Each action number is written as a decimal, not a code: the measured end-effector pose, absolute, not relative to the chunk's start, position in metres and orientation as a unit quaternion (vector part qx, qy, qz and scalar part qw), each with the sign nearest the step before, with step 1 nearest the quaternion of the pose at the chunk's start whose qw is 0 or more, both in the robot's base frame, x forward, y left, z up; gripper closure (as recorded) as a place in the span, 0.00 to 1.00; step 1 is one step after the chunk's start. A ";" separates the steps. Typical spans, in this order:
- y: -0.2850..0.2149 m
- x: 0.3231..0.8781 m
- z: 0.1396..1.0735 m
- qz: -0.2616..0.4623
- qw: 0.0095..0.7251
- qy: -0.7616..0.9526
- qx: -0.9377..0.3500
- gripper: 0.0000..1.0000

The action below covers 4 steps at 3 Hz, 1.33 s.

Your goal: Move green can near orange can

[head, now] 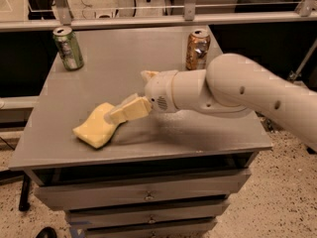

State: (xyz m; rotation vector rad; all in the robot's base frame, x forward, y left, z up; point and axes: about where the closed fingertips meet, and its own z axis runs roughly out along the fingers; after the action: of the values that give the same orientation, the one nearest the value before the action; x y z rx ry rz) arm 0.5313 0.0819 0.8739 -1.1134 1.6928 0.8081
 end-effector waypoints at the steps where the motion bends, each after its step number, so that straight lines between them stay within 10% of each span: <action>1: 0.132 0.578 0.868 0.367 0.514 0.650 -0.423 0.00; 4: 0.250 0.677 0.897 0.398 0.577 0.585 -0.407 0.00</action>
Offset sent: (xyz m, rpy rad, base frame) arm 0.1425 0.1513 -0.0013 0.3828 -0.1359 -0.0173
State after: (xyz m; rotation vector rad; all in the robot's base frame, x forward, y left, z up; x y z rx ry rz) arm 0.6767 0.2505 0.8970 -0.9534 1.3697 0.9327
